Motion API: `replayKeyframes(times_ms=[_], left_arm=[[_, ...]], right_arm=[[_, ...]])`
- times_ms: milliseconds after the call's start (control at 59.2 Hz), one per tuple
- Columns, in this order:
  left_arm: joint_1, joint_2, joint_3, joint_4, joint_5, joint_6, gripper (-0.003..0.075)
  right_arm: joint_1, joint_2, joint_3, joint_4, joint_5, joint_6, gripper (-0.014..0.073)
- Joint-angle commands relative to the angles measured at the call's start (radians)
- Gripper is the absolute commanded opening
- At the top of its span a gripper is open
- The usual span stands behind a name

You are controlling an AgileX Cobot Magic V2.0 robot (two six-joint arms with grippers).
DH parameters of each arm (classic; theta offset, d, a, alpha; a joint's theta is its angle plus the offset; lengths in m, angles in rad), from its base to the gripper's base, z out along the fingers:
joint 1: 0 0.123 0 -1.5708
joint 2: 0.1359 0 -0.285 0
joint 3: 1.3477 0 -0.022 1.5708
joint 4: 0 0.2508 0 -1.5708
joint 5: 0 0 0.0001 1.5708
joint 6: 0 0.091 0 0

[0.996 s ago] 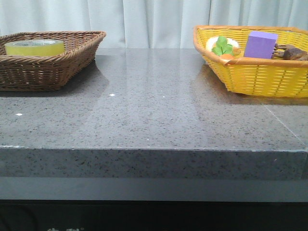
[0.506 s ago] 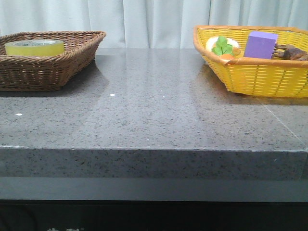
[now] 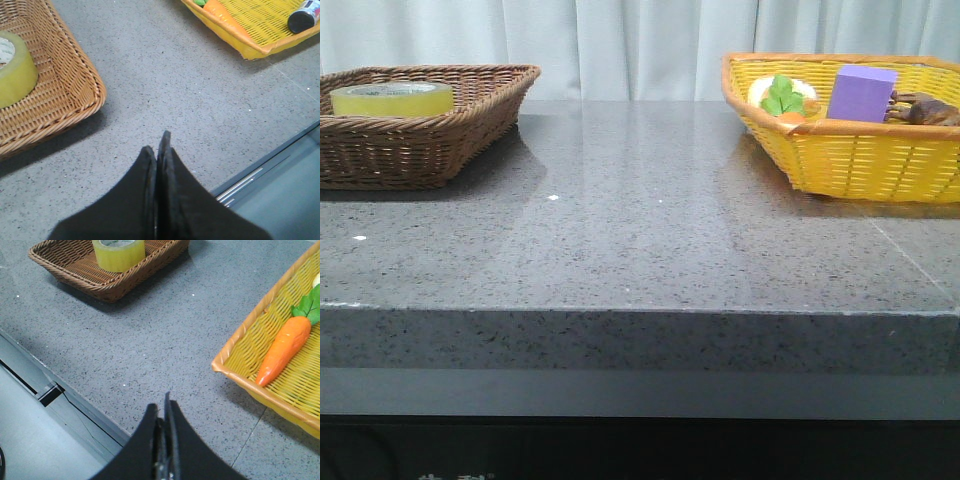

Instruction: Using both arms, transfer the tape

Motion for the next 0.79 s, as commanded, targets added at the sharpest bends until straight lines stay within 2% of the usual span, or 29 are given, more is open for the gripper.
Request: replayKeyframes(times_ms=[0, 203, 540, 675, 777], left_arm=[[0.0, -0.037, 0.003, 0.03, -0.098, -0.014, -0.002], [0.04, -0.18, 0.187, 0.216, -0.291, -0.217, -0.002], [0.206, -0.508, 0.569, 0.182, -0.551, -0.217, -0.002], [0.247, -0.632, 0.688, 0.18, -0.616, -0.219, -0.002], [0.277, -0.707, 0.755, 0.18, -0.633, -0.284, -0.002]], right_arm=[[0.0, -0.002, -0.024, 0.002, -0.067, -0.004, -0.0067], [0.0, -0.002, -0.024, 0.002, -0.067, -0.004, -0.0067], [0.0, -0.002, -0.024, 0.002, -0.067, -0.004, -0.0067], [0.0, -0.002, -0.024, 0.002, -0.067, -0.004, -0.0067], [0.0, -0.002, -0.024, 0.002, -0.067, -0.004, -0.0067]])
